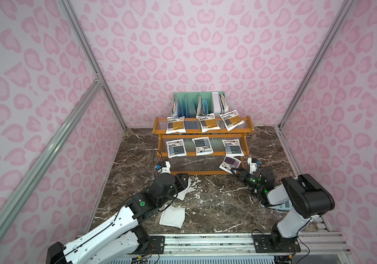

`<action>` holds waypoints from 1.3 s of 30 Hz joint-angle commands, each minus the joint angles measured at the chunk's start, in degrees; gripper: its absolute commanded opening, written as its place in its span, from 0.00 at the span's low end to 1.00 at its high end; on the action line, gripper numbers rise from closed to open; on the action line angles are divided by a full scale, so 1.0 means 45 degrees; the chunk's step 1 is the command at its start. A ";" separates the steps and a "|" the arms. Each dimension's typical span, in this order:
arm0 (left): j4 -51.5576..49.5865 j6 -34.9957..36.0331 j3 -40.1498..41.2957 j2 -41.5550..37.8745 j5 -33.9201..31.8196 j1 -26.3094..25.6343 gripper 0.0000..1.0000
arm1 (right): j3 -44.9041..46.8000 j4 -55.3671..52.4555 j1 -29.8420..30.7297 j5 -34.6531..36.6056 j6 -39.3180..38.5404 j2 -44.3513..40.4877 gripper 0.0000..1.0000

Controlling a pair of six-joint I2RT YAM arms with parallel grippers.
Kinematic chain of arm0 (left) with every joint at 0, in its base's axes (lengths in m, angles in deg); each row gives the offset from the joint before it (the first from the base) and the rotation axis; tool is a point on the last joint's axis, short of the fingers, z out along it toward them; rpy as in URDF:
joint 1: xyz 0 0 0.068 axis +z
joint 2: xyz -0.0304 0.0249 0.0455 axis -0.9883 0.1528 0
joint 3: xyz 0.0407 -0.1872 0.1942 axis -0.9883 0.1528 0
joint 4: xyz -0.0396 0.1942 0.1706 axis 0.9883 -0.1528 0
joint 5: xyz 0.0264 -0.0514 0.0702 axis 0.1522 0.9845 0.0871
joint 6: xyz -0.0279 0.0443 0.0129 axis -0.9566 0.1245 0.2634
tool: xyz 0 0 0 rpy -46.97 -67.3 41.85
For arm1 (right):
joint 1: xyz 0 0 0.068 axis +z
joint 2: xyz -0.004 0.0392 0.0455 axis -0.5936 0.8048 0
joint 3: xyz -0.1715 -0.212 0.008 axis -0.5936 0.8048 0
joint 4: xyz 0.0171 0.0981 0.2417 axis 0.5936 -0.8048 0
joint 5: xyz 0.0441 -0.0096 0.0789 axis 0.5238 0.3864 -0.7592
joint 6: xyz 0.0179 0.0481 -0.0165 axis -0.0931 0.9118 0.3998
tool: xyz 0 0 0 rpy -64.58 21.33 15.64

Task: Place the bagged coffee beans on the shelf by color
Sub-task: Place the bagged coffee beans on the shelf.

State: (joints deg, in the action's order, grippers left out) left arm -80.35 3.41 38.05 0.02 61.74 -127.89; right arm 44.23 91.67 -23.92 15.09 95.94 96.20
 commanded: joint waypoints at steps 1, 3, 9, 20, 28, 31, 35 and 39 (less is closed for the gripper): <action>-0.0145 0.0044 -0.0027 -0.0064 -0.0167 0.0009 0.48 | -0.0329 0.0517 -0.0062 -0.0212 0.0199 0.0292 0.03; -0.0178 0.0068 -0.0081 -0.0054 -0.0193 0.0012 0.48 | -0.0575 0.0381 -0.0136 -0.0251 0.0355 0.0578 0.04; -0.0180 0.0063 -0.0231 0.0011 -0.0151 0.0015 0.48 | -0.1349 0.0794 -0.0162 -0.1130 0.2109 0.1616 0.28; -0.0337 0.0151 -0.0211 -0.0081 -0.0096 0.0021 0.48 | -0.0038 -0.1160 -0.0198 -0.1254 0.2255 0.0107 0.70; -0.0297 0.0180 -0.0124 -0.0209 -0.0155 0.0009 0.48 | -0.1246 -0.6624 -0.0198 -0.0674 -0.1119 -0.1226 0.69; -0.0294 0.0171 -0.0163 -0.0162 -0.0153 0.0015 0.48 | -0.1869 -0.6666 -0.0237 -0.0797 -0.1013 -0.0751 0.69; -0.0225 0.0151 -0.0164 -0.0125 -0.0176 0.0015 0.48 | -0.2617 -0.5796 -0.0257 -0.1010 -0.0357 0.0054 0.70; -0.0214 0.0151 -0.0223 0.0009 -0.0102 0.0011 0.48 | -0.2743 -0.4117 -0.0263 -0.1338 0.0762 0.0541 0.71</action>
State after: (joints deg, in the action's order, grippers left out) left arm -81.26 3.43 37.48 -0.33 61.50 -127.89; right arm 32.32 67.78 -25.17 10.26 95.98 97.75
